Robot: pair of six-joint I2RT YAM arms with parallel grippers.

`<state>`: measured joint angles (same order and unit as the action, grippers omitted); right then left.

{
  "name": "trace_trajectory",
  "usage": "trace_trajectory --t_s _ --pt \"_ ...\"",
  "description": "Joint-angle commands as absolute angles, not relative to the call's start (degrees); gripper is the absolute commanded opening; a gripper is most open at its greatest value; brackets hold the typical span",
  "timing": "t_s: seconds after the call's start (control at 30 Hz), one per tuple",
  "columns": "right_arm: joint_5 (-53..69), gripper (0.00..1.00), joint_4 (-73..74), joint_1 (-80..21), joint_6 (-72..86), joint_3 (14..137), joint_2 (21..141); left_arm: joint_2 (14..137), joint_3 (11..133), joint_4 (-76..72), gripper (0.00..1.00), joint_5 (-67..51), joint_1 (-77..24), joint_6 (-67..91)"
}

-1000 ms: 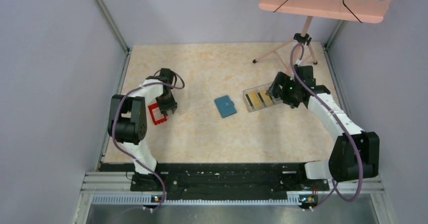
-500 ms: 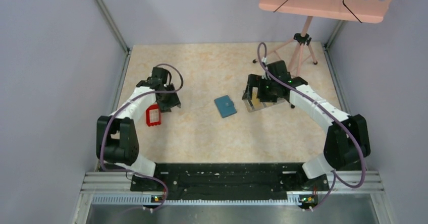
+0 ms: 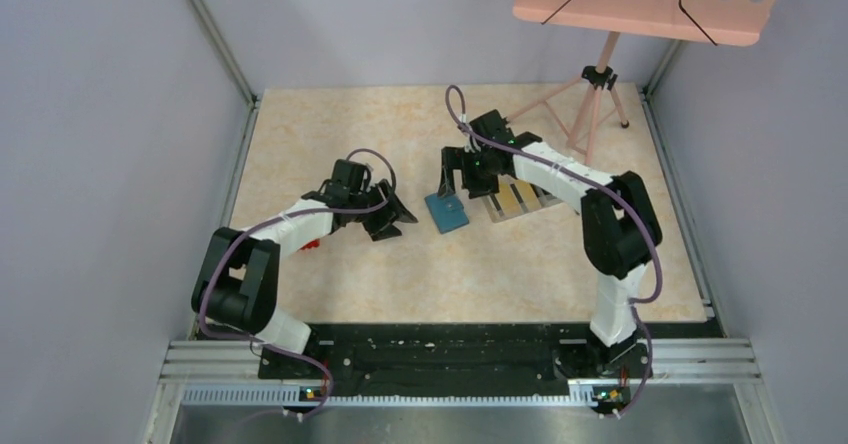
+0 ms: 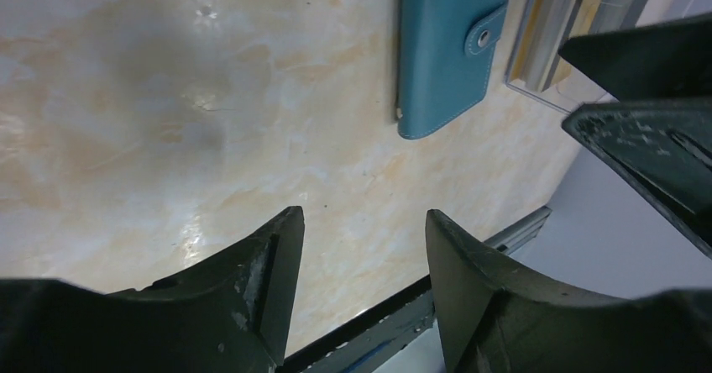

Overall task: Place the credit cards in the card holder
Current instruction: Move the card holder to the center of the board.

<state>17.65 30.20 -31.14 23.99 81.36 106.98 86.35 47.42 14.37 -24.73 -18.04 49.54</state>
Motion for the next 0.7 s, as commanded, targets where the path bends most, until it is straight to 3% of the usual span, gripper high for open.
trace_trajectory --t_s 0.0,0.13,0.33,0.67 --pt "13.47 0.88 33.11 -32.73 22.12 90.81 112.73 88.06 47.48 4.86 0.61 -27.68 -19.14 55.36" --pt "8.66 0.89 36.12 -33.93 20.52 94.39 118.03 88.20 47.94 7.94 0.61 -25.58 -19.16 54.47" --pt "12.09 0.83 37.35 -35.77 19.30 96.12 124.14 87.47 46.65 9.09 0.60 -24.23 -19.15 54.42" --pt "24.57 0.44 31.12 -38.89 23.67 87.14 119.57 84.57 38.62 5.53 0.59 -21.84 -18.29 56.97"
